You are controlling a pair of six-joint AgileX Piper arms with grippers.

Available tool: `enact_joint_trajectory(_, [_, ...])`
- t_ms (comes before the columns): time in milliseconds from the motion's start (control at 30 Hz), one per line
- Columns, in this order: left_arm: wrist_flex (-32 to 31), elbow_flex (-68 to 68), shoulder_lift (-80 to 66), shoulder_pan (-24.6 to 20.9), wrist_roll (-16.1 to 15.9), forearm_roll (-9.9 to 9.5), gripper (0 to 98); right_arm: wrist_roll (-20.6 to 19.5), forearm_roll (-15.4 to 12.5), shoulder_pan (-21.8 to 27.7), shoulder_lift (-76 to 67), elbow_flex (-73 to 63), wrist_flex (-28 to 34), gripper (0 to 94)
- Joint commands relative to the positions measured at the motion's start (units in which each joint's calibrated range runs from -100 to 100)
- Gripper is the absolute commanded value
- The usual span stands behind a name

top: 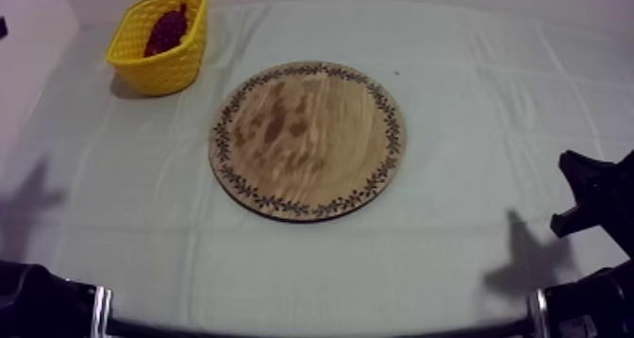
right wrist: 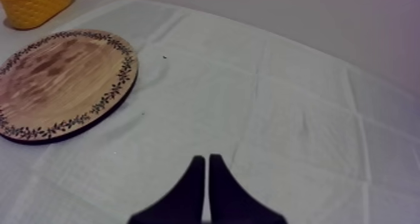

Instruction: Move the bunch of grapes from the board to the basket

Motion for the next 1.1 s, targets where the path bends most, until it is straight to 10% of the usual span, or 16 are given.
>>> enact_joint_trajectory(0, [-1.43, 10.32, -8.63, -0.15, -1.73, 1.39, 0.0, -0.03, 0.01, 0.02, -0.01, -0.03, 0.00, 0.4])
enact_joint_trajectory(233, [-7.66, 25.73, -18.44, -0.58, -5.93, 4.65, 0.0, -0.03, 0.01, 0.02, -0.01, -0.03, 0.00, 0.4])
enact_joint_trajectory(1067, [-5.42, 44.06, -38.87, 1.21, -7.17, 6.54, 0.0, -0.03, 0.01, 0.02, -0.01, -0.03, 0.00, 0.4])
